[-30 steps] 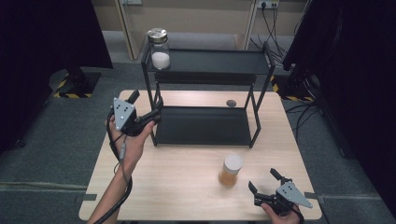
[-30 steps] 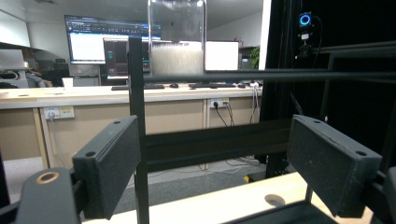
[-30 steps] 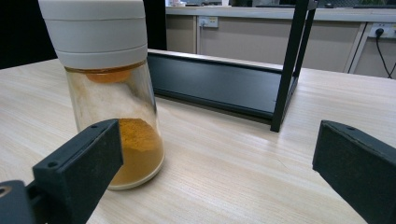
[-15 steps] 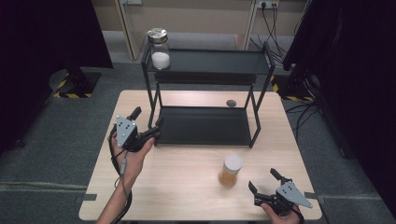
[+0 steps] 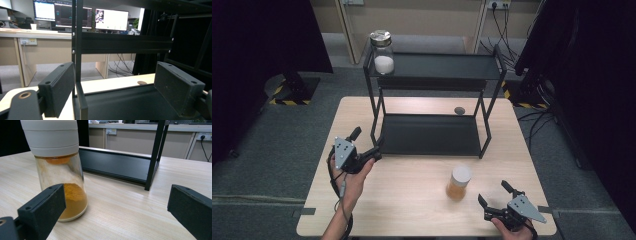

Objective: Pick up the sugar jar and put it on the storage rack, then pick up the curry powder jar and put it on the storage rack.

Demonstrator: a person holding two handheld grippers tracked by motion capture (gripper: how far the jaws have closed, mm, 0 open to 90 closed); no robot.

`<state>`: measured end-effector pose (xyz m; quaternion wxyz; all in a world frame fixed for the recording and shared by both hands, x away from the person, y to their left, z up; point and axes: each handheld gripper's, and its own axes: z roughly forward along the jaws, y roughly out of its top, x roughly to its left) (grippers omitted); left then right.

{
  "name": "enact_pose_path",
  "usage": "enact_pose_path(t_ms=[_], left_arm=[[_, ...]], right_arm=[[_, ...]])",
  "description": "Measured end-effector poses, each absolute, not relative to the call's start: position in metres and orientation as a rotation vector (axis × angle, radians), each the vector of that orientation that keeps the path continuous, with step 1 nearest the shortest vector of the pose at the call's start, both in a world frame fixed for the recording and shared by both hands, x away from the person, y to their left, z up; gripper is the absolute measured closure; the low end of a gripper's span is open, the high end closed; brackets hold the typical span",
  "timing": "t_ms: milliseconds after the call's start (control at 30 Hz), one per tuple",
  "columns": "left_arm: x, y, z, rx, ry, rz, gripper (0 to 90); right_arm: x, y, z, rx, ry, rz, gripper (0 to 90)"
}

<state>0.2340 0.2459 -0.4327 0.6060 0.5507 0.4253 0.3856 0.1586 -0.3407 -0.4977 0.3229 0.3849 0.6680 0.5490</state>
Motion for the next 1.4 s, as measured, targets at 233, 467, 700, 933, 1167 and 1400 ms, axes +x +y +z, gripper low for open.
enact_pose_path(t_ms=[233,467,700,933,1167,1400], left_arm=[[0.229,0.246,-0.453,1.319,0.998,0.880,16.4],[0.223,0.248,-0.480,1.361,0.995,0.835,16.1],[0.211,0.246,-0.505,1.372,1.028,0.839,16.2],[0.207,0.246,-0.513,1.394,1.057,0.820,16.2],[0.204,0.247,-0.519,1.400,1.034,0.824,16.1],[0.204,0.247,-0.520,1.393,1.039,0.822,15.7]], right_arm=[[0.158,-0.341,-0.498,1.011,1.754,1.440,2.1],[0.158,-0.340,-0.498,1.008,1.752,1.439,2.1],[0.158,-0.340,-0.498,1.009,1.749,1.440,2.1],[0.158,-0.340,-0.498,1.013,1.746,1.438,2.1],[0.158,-0.340,-0.498,1.011,1.746,1.439,2.1],[0.156,-0.340,-0.498,0.992,1.750,1.445,1.5]])
